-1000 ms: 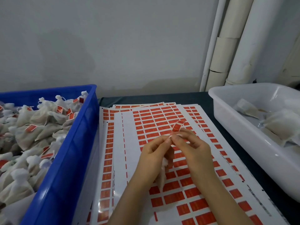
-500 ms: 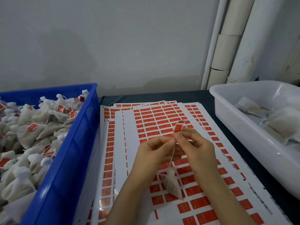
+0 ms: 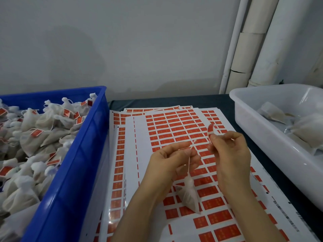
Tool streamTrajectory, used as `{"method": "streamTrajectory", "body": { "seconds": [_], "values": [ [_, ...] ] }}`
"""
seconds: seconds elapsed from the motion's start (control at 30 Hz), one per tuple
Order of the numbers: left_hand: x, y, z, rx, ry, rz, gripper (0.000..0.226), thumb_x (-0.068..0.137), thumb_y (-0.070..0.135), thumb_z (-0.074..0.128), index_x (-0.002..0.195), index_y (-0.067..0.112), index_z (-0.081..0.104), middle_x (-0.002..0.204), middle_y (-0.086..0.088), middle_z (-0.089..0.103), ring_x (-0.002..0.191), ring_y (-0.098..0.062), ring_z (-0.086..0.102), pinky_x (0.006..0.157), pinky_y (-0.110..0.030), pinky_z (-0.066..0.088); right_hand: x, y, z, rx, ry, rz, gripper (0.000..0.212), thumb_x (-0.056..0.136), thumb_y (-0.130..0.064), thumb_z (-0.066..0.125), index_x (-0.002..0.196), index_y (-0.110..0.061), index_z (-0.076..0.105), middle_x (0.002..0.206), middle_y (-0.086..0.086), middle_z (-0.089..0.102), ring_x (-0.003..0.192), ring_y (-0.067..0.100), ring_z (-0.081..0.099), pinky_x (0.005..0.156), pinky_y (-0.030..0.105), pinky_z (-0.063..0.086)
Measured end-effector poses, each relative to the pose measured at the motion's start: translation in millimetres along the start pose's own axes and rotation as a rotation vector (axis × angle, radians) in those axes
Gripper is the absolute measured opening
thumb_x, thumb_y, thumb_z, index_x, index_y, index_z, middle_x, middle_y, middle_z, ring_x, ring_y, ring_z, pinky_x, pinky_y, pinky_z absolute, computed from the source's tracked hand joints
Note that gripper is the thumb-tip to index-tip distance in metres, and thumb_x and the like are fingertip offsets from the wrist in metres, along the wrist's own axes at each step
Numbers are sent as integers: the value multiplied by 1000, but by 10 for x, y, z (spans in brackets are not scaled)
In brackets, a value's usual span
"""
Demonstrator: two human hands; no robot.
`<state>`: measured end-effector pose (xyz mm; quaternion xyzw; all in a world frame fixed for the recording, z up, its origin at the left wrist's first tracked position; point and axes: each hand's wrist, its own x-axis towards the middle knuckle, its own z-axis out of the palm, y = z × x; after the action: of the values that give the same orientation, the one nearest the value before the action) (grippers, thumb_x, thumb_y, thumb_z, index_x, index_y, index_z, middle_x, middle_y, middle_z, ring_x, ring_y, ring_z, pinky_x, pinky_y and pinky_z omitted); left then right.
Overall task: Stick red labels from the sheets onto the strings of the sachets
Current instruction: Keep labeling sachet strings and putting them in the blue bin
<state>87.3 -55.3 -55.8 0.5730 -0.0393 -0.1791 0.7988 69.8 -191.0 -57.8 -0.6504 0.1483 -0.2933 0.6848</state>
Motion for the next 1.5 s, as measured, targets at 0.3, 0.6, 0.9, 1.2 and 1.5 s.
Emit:
{"method": "streamTrajectory", "body": {
  "seconds": [0.3,0.6,0.9,1.2,1.5],
  "values": [
    [8,8,-16,-77,26,-7,16,86,11,63,81,16,77,89,-12,74,82,-25,72,64,-26,57,-22,-36,-10,182,-205,54,19,67,-40,61,85,-35,67,94,-9,70,90,19,67,87,42,53],
    [4,11,-20,-131,-18,0,16,87,10,61,88,14,77,91,-12,74,83,-23,72,66,-25,57,-74,-45,-19,205,-406,-13,24,75,-34,55,93,-40,70,104,-11,67,95,12,65,84,31,54],
    [38,1,-22,-161,9,-16,15,86,20,63,86,10,75,91,-10,74,84,-22,72,69,-32,58,-130,-60,25,-71,-349,-107,19,64,-55,55,81,-56,62,88,-32,64,89,-11,60,64,1,44],
    [37,-35,-42,-135,23,-39,19,85,22,61,97,14,73,95,-8,73,83,-20,71,67,-27,56,-148,-45,40,-192,-346,-151,22,65,-51,56,82,-38,61,83,-36,62,87,-14,57,59,-3,40],
    [37,-50,-42,-75,-5,-16,19,87,20,59,99,11,71,83,-3,72,74,-15,70,65,-27,56,-149,-29,56,-180,-345,-131,24,63,-50,58,83,-37,61,81,-37,61,83,-17,57,57,-3,40]
  ]
}}
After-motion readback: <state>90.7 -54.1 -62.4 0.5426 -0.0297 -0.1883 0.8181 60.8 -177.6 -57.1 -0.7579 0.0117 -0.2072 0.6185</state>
